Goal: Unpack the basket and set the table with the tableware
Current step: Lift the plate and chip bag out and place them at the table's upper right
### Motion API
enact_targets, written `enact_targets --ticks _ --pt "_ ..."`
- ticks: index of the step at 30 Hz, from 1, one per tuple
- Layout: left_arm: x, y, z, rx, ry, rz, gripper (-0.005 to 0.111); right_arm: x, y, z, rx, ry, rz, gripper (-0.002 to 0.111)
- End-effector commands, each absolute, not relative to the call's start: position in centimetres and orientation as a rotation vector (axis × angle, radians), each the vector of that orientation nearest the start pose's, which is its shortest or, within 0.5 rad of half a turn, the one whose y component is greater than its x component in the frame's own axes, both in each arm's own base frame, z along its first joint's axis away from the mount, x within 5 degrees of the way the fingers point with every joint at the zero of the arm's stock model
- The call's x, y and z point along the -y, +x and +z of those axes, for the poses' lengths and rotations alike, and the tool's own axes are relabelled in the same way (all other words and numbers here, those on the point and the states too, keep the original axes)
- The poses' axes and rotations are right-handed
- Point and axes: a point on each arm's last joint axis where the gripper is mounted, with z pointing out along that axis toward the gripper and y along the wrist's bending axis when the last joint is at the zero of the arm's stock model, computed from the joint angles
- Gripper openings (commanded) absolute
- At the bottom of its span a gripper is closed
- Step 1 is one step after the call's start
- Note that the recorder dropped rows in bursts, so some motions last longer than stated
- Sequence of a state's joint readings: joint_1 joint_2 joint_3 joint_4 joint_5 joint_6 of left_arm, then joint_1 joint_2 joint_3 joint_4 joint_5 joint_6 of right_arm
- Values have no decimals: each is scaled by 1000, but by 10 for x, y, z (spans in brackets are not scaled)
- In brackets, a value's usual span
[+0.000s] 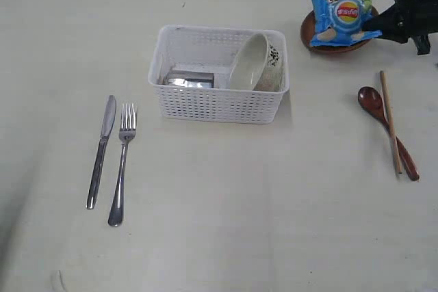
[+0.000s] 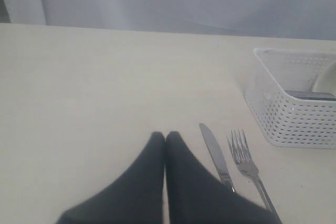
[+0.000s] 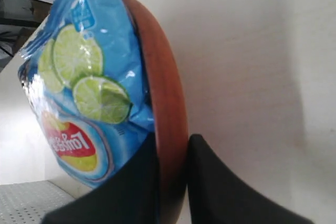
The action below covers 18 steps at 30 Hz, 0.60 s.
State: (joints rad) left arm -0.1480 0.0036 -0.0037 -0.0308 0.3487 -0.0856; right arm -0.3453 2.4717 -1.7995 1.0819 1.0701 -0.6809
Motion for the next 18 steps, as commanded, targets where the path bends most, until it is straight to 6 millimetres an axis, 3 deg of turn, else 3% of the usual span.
enact_targets --ticks 1,7,14,18 --pt "9 53 182 -1834 46 -195 0 114 474 84 -2485 366 1134 0" --pt "9 53 182 -1834 46 -195 0 120 473 83 -2478 386 1118 0" --pt "9 53 182 -1834 46 -195 0 120 473 83 -2478 387 1116 38" --pt "9 53 182 -1834 46 -195 0 121 473 93 -2465 362 1100 38"
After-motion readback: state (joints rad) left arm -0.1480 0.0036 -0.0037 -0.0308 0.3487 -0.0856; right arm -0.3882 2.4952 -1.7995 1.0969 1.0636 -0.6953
